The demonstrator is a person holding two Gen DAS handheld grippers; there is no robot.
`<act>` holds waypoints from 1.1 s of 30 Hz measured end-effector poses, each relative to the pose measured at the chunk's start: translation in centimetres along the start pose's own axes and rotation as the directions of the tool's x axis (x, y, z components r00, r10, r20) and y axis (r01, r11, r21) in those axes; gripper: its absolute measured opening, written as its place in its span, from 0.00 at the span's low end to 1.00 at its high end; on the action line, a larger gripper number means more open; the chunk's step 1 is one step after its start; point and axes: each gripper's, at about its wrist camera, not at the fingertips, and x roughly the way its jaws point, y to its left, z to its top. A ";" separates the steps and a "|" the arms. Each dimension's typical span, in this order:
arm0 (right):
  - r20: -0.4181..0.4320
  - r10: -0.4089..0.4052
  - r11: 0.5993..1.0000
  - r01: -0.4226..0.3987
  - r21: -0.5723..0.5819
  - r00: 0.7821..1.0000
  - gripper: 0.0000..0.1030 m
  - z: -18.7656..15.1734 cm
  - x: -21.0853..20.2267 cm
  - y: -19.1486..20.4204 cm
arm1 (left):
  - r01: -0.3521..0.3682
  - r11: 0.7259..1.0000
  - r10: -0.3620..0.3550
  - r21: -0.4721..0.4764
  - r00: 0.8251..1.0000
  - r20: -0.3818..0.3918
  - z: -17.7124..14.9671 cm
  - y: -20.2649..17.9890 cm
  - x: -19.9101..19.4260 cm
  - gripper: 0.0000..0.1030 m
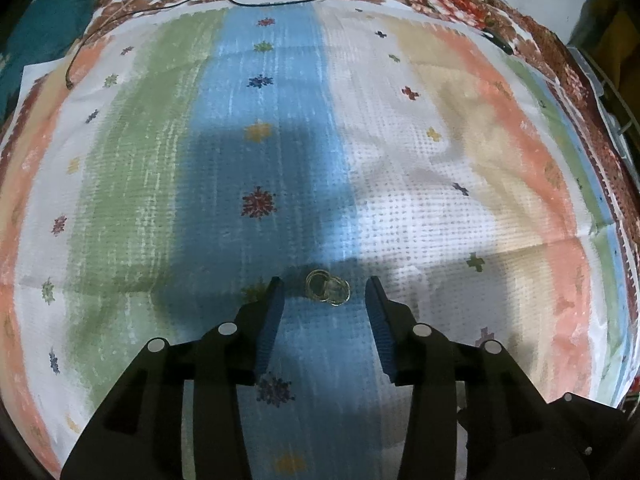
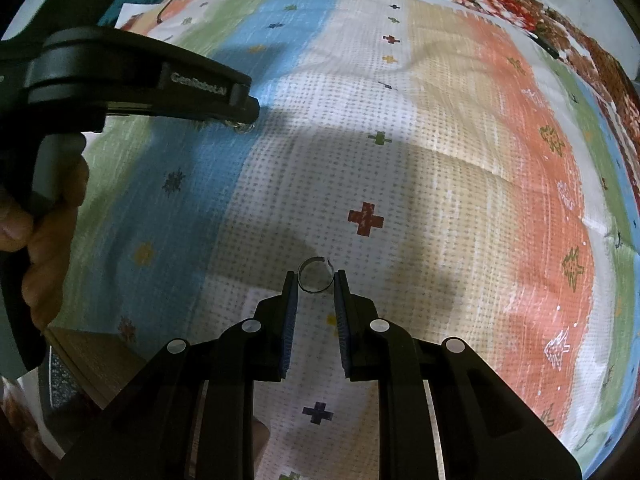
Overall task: Organize jewelry
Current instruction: 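Grasp the gold ring with the left tool while the right tool grasps the silver ring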
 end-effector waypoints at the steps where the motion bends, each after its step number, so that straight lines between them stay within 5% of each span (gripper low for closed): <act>1: -0.001 0.000 1.000 0.000 0.000 1.000 0.19 0.0 0.0 0.0 | -0.003 1.000 0.003 0.005 1.000 -0.002 0.1 -0.1 0.2 0.42; 6: -0.007 -0.007 1.000 0.007 -0.015 1.000 0.19 0.0 0.3 0.6 | -0.018 0.999 0.018 0.029 1.000 -0.020 0.1 -0.5 1.2 0.41; 14: -0.004 -0.016 1.000 0.015 -0.024 1.000 0.19 0.0 0.4 0.8 | -0.022 0.999 0.022 0.024 1.000 -0.007 -0.1 -0.1 1.1 0.14; 33: 0.049 -0.015 1.000 0.015 -0.005 0.999 0.19 -0.4 -2.4 0.6 | -0.047 0.998 0.047 0.031 0.999 0.023 -1.7 0.3 -2.4 0.14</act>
